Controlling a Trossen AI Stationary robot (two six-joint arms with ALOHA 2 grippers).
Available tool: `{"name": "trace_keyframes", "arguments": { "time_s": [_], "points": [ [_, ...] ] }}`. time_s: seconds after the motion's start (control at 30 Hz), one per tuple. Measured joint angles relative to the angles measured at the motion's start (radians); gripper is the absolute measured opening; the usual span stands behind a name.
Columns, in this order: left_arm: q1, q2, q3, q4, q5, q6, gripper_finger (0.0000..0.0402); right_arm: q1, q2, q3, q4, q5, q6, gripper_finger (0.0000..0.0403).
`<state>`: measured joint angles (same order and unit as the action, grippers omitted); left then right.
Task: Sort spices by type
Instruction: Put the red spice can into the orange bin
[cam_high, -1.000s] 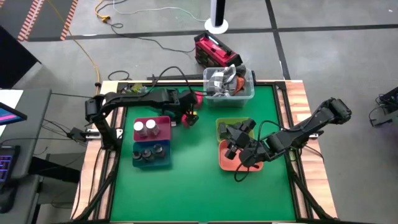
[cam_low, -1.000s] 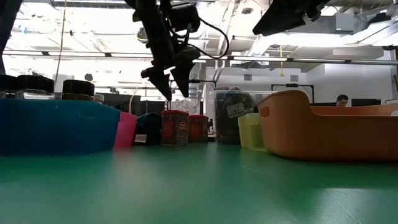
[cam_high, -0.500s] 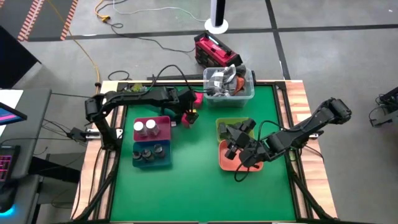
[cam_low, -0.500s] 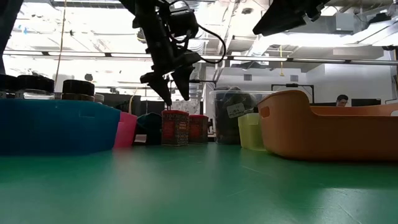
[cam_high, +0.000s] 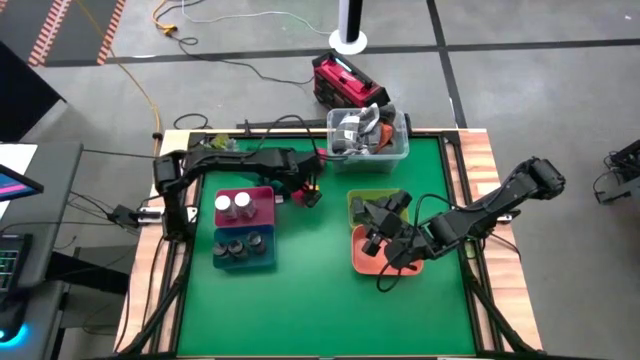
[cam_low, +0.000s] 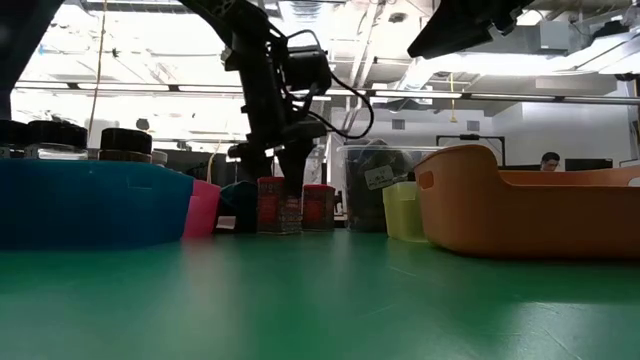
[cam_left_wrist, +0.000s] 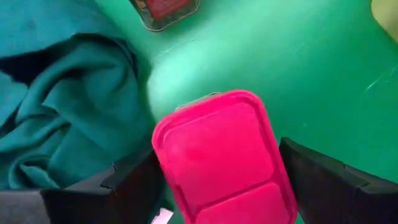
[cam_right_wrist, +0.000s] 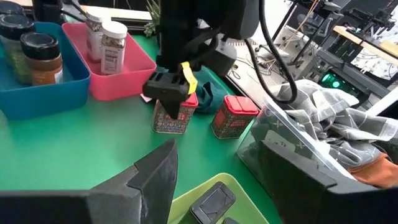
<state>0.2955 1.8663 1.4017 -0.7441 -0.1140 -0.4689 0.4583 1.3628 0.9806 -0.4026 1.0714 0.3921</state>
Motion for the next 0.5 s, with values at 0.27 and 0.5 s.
{"name": "trace_keyframes", "arguments": {
  "time_s": [0.27, 0.5],
  "points": [
    [-0.002, -0.001, 0.0, -0.007, 0.01, 0.076, 0.0295, 0.0, 0.0, 0.0, -0.001, 0.0, 0.003, 0.0256],
    [-0.01, -0.002, 0.0, -0.009, 0.012, 0.141, 0.0227, 0.0, 0.0, 0.0, -0.004, 0.0, 0.002, 0.0256]
  ]
}}
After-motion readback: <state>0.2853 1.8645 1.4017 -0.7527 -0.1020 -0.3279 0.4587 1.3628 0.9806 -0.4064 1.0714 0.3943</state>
